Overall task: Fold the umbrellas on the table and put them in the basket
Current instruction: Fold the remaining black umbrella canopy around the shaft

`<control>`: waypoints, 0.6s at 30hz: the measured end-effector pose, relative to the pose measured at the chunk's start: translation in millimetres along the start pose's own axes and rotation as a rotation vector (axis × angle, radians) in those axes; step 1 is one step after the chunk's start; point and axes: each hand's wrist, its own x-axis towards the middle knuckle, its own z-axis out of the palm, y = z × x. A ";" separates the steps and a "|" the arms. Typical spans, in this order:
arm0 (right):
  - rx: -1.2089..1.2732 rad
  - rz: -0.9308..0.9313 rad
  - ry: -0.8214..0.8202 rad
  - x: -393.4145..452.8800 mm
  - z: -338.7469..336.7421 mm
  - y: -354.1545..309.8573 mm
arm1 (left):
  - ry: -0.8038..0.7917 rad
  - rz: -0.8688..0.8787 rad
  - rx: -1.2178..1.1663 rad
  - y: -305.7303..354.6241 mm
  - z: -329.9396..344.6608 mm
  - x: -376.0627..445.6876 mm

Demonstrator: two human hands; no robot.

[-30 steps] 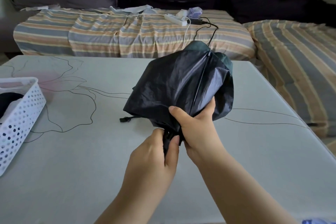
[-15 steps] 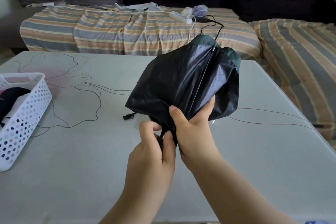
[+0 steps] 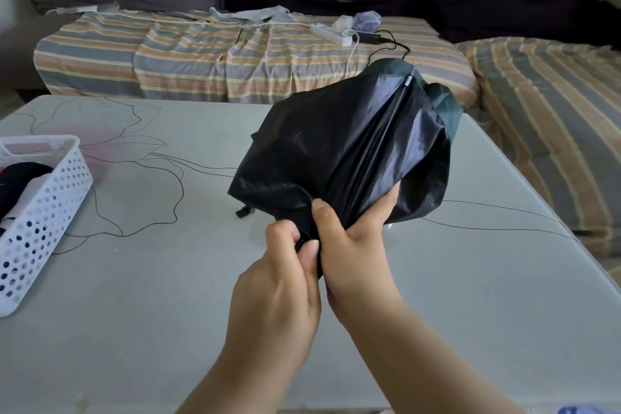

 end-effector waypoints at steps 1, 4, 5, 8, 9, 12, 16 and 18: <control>-0.007 0.004 -0.012 0.3 -0.6 1.6 | 0.013 -0.060 -0.060 -0.2 1.2 -0.6; -0.013 -0.007 -0.023 0.9 0.2 3.5 | 0.039 -0.193 -0.173 -2.5 4.6 -1.8; -0.010 -0.013 -0.025 2.0 0.4 3.7 | 0.043 -0.230 -0.214 -0.8 3.2 0.1; 0.015 -0.013 0.009 11.5 -4.8 0.9 | 0.002 -0.349 -0.311 2.1 0.8 4.9; 0.038 -0.020 0.029 16.4 -8.2 -1.2 | -0.038 -0.404 -0.350 2.1 -0.4 5.2; 0.204 -0.019 0.067 29.6 -19.0 -11.3 | -0.271 -0.607 -0.550 3.8 -3.7 4.0; 0.316 0.047 0.087 32.5 -23.9 -14.2 | -0.420 -0.581 -0.691 5.3 -6.3 4.4; 0.335 0.054 0.086 33.5 -23.2 -13.3 | -0.415 -0.544 -0.685 3.6 -5.2 4.4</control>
